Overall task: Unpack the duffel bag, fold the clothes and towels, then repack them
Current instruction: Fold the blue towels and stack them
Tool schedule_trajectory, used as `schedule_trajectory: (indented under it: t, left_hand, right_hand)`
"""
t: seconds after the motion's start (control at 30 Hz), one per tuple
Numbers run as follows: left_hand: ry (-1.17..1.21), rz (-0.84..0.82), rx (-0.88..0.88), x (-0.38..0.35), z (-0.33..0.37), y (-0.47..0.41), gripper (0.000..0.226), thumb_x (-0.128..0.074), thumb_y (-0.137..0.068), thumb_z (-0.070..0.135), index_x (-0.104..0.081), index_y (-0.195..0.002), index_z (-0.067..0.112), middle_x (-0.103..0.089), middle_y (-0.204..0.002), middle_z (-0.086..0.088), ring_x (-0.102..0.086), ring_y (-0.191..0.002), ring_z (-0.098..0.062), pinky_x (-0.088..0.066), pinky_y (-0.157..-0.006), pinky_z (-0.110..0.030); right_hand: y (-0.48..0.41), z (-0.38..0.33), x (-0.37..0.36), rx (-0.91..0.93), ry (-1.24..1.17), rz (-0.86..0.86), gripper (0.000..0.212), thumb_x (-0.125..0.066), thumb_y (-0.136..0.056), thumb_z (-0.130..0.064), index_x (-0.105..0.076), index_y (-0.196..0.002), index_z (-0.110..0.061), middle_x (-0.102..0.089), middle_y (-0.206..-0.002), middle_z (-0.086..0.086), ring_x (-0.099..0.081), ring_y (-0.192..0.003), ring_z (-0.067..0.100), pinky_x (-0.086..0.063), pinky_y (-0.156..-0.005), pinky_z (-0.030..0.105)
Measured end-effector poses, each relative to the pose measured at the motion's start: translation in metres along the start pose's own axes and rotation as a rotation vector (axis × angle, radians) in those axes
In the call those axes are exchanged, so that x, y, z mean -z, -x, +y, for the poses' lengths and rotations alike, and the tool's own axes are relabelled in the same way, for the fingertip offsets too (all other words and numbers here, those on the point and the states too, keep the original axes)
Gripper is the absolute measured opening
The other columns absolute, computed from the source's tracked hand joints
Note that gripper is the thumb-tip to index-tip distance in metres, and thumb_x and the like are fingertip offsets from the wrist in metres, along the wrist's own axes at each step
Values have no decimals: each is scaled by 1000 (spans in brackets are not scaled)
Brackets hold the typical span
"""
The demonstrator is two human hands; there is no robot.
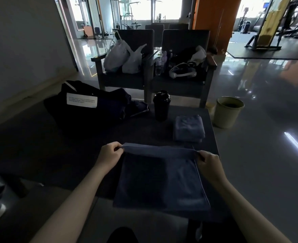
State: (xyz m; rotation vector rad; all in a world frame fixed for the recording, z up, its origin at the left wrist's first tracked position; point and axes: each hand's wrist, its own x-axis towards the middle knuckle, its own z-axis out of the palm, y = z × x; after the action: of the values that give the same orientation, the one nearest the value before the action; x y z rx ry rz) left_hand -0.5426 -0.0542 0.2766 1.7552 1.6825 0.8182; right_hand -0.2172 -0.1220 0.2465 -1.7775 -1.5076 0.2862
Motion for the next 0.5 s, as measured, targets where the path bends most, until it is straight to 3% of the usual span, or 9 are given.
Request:
schedule_trajectory:
  t: [0.1, 0.2, 0.27, 0.4, 0.5]
  left_hand:
    - [-2, -7, -7, -4, -7, 20, 14, -57, -91, 14, -67, -81, 17, -65, -73, -3, -58, -62, -15, -44, -56, -28]
    - [-33, -23, 8, -9, -18, 35, 12, -59, -90, 14, -67, -82, 17, -66, -77, 0, -63, -73, -17, -50, -63, -33]
    - [-53, -43, 20, -12, -25, 44, 12, -58, -91, 14, -66, -82, 18, -65, -80, 0, -63, -76, -16, -50, -65, -30]
    - [-80, -92, 30, -20, -36, 57, 12, -56, -91, 13, -64, -85, 19, -63, -88, 4, -58, -81, -9, -45, -65, -20]
    - [-181, -189, 20, -27, -54, 61, 14, -56, -91, 16, -68, -100, 17, -64, -108, 0, -58, -97, -12, -47, -81, -25]
  right_hand:
    - [15, 7, 3, 3, -9, -5, 14, -60, -88, -7, -72, -83, -3, -69, -77, 7, -62, -67, 21, -43, -58, 29]
    - [27, 18, 1, -18, 42, -37, 15, -59, -88, -9, -70, -80, -3, -69, -75, 9, -64, -68, 27, -49, -61, 41]
    - [34, 23, -2, -24, 69, -61, 16, -59, -88, -9, -70, -81, -2, -69, -77, 11, -63, -67, 27, -49, -62, 42]
    - [49, 25, -6, -23, 74, -122, 15, -59, -89, -6, -73, -92, -3, -71, -86, 12, -66, -74, 26, -48, -64, 35]
    - [59, 31, -7, -27, 155, -236, 22, -58, -89, -6, -70, -107, -3, -70, -108, 11, -66, -95, 27, -48, -76, 28]
